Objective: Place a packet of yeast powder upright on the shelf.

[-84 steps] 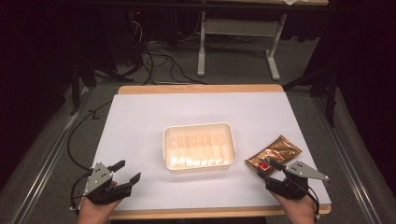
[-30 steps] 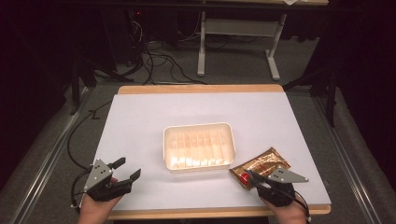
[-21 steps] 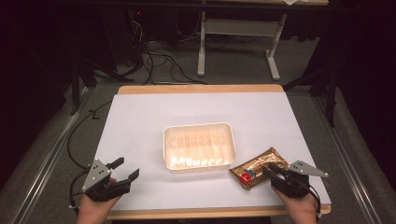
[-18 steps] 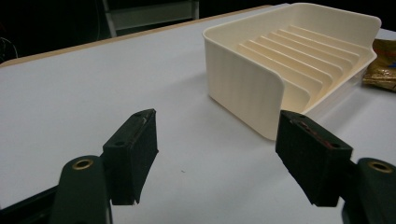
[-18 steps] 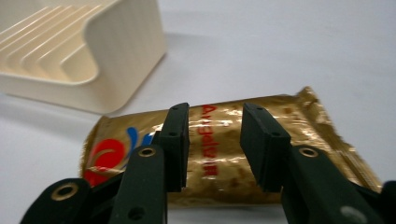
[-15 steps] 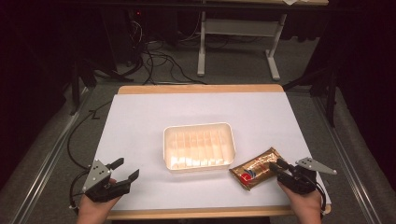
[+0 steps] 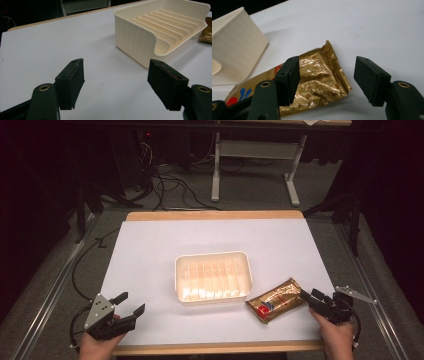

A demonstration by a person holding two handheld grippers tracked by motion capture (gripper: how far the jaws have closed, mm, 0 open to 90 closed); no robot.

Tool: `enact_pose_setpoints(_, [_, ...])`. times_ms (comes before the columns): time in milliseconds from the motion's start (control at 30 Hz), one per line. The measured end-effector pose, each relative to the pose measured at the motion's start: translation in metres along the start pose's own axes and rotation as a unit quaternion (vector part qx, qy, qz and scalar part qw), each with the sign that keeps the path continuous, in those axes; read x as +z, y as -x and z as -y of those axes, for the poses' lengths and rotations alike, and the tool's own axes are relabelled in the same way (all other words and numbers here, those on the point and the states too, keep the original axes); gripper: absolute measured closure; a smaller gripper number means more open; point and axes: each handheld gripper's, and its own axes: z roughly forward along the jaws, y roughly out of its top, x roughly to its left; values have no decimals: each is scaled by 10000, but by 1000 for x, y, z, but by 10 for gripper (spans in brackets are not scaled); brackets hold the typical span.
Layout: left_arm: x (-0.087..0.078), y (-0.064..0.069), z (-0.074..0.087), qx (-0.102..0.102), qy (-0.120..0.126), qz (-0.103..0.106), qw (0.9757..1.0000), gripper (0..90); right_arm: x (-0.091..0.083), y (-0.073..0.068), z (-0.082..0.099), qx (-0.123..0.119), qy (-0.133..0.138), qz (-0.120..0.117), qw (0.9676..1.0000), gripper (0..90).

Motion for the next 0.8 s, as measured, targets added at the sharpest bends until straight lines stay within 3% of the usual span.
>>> enact_pose_setpoints(133, [-1,0,1,-6,-17,-21,10000,300,2,7,2,336,-5,-137,9993,372])
enact_pose_setpoints(167, [-1,0,2,2,-39,-23,10000,300,3,12,4,578,-53,-236,9980,373])
enact_pose_setpoints(267, [-2,0,2,10,-61,-27,10000,299,4,14,4,695,-67,-281,9972,374])
enact_pose_setpoints(300, [-2,0,3,11,-70,-31,10000,299,5,17,5,878,-87,-358,9955,378])
enact_pose_setpoints(367, [-2,0,3,8,-73,-44,10000,299,6,18,5,957,-111,-403,9945,385])
enact_pose_setpoints(433, [-4,0,3,20,-74,-63,10000,299,9,21,6,1253,-193,-530,9905,394])
enact_pose_setpoints(567, [-5,0,4,20,-82,-77,9999,299,10,23,6,1438,-224,-617,9874,418])
enact_pose_setpoints(667, [-7,0,5,10,-85,-94,9999,299,13,24,7,1670,-319,-723,9828,438])
enact_pose_setpoints(800, [-9,-1,6,3,-81,-116,9999,299,16,24,7,1720,-399,-753,9814,471])
